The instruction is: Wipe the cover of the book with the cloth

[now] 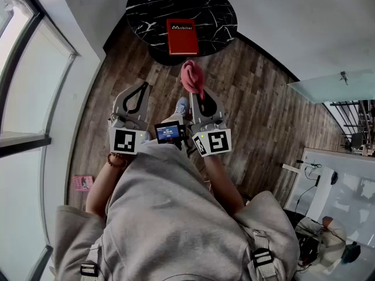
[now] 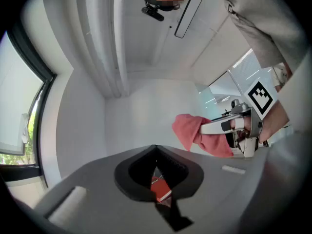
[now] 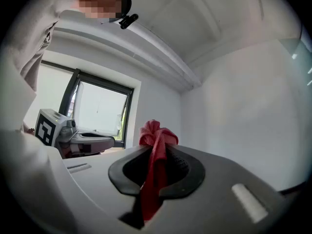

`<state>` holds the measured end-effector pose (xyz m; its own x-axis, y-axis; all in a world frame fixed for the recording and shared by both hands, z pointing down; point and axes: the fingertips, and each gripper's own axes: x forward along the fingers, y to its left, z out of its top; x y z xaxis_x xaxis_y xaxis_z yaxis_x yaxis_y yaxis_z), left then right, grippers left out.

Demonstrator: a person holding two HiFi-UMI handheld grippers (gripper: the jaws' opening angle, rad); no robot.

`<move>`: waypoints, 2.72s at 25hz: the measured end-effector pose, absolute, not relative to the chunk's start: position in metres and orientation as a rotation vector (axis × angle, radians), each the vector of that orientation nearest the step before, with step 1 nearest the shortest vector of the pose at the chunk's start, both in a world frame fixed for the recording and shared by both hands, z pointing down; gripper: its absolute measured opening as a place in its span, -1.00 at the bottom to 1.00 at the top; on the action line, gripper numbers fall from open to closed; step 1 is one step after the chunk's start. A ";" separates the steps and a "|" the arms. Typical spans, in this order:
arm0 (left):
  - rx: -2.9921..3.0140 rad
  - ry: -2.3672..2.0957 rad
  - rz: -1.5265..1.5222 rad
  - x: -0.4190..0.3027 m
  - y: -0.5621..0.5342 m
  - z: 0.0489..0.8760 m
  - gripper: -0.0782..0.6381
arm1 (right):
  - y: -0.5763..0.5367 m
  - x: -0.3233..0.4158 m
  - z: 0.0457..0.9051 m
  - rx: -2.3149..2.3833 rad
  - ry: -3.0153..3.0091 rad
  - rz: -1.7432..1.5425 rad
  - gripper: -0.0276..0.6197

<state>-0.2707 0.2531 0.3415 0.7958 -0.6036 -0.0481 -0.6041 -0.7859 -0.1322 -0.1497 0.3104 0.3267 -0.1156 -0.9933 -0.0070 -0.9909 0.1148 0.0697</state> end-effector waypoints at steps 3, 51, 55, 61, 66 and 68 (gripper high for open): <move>-2.864 0.969 0.000 -0.263 0.237 0.345 -0.78 | 0.293 -0.141 0.328 2.065 -2.305 -0.079 -0.77; -2.847 0.985 -0.871 -0.045 0.035 0.571 -0.55 | -0.096 0.137 0.585 0.750 -2.200 -0.114 -0.73; -2.873 0.898 -1.028 -0.042 0.031 0.611 -0.41 | -0.113 0.132 0.623 0.627 -2.134 -0.092 -0.73; -2.919 0.817 -1.202 -0.042 0.027 0.655 -0.22 | -0.139 0.132 0.661 0.548 -2.062 -0.035 -0.73; -2.951 0.722 -1.321 -0.041 0.030 0.684 -0.13 | -0.144 0.132 0.689 0.498 -2.021 0.048 -0.73; -2.978 0.691 -1.374 -0.041 0.033 0.698 -0.13 | -0.138 0.130 0.698 0.451 -2.007 0.093 -0.73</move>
<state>-0.0413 0.0334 0.6976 0.5834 -0.2770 0.7635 -0.4480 -0.8939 0.0180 0.1297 -0.1376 0.6984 -0.3984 -0.2736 0.8755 -0.3536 0.9265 0.1286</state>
